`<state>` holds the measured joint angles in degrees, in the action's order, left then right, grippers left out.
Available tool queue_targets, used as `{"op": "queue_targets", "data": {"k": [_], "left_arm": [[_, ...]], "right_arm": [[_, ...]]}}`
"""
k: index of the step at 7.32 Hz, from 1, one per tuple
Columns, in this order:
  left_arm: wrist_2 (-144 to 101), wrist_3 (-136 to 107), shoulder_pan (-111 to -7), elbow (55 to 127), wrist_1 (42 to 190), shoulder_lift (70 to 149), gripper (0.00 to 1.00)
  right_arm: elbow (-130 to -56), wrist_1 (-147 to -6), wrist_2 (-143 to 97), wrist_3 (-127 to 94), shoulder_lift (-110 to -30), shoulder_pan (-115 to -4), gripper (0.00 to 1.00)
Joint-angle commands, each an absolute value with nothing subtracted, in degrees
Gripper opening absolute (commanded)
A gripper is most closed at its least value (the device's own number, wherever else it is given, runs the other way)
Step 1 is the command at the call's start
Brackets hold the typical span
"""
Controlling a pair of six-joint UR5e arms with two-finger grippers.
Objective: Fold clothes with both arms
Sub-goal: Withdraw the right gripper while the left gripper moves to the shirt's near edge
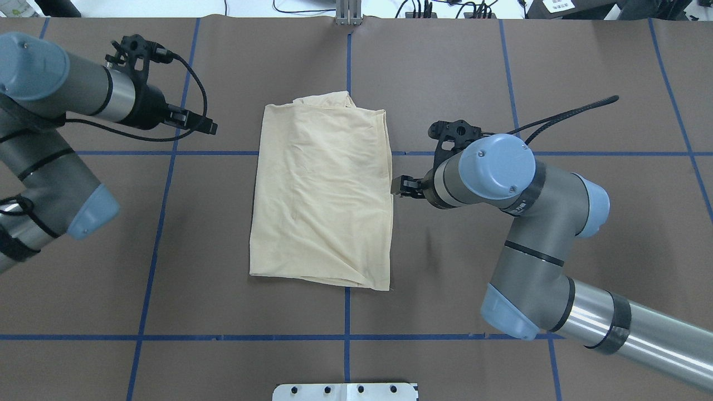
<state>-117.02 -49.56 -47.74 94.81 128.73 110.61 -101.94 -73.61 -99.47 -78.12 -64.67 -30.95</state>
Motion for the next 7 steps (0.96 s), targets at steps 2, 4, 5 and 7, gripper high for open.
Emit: {"op": "queue_targets", "data": {"k": [2,4,5,7], "left_arm": [[-105.0,-71.4,-30.7,102.8,128.5,108.2,1.00],[-99.3,-76.7,-24.5,102.1,127.7,107.3,0.95],[-99.3,-77.9,-24.1,102.0,127.6,107.7,0.63],[-99.4,-78.0,-22.8,101.9,124.2,107.8,0.58]], "right_arm": [[-101.8,-70.3,-99.0,-80.3,-66.5,-30.9,1.00],[-101.7,-70.3,-99.0,-80.3,-66.5,-30.9,1.00],[-101.7,-70.3,-99.0,-80.3,-66.5,-30.9,1.00],[-101.7,-70.4,-99.0,-80.3,-66.5,-30.8,1.00]]}}
